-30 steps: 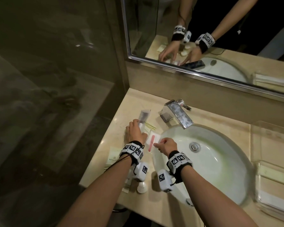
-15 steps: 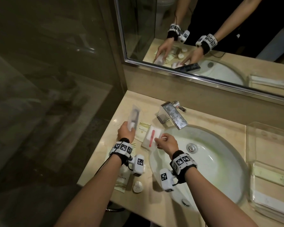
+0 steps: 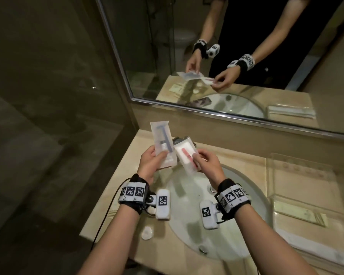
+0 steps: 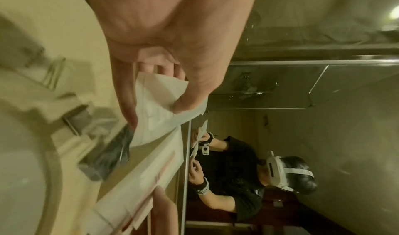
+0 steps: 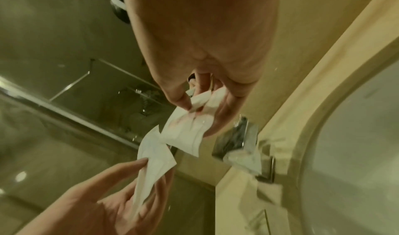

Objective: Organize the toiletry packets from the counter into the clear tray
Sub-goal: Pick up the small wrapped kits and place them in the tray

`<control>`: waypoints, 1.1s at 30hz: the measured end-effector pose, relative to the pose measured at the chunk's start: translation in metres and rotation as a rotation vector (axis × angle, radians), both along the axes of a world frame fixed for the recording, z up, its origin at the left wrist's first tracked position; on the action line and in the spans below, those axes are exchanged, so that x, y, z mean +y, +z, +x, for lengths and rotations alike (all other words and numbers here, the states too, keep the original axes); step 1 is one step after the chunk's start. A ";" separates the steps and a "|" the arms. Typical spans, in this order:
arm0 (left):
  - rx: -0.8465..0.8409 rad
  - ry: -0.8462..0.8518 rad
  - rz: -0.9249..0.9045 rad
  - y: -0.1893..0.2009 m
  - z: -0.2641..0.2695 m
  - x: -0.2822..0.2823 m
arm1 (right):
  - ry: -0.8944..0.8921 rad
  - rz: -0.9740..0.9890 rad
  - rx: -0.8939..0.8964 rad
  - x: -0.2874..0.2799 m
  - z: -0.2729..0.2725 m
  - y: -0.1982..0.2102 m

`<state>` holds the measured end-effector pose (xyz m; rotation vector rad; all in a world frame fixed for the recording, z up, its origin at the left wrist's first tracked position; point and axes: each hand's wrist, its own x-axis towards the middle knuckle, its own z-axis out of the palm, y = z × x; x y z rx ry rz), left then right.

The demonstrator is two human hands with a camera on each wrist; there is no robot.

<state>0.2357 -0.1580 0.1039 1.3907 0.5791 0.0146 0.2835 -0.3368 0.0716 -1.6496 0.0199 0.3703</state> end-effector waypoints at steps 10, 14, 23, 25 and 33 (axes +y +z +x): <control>0.042 -0.218 -0.176 0.001 0.028 -0.159 | -0.288 0.041 0.065 -0.180 -0.012 0.011; 0.087 -0.302 -0.236 -0.017 0.031 -0.230 | -0.430 0.041 0.133 -0.253 -0.033 -0.002; 0.175 -0.560 -0.139 -0.066 0.024 -0.349 | -0.643 0.037 0.211 -0.358 -0.083 -0.032; 0.211 -0.591 -0.117 -0.076 0.023 -0.362 | -0.676 0.043 0.232 -0.370 -0.091 -0.039; 0.280 -0.603 -0.136 -0.101 0.020 -0.399 | -0.732 0.028 0.301 -0.400 -0.109 -0.057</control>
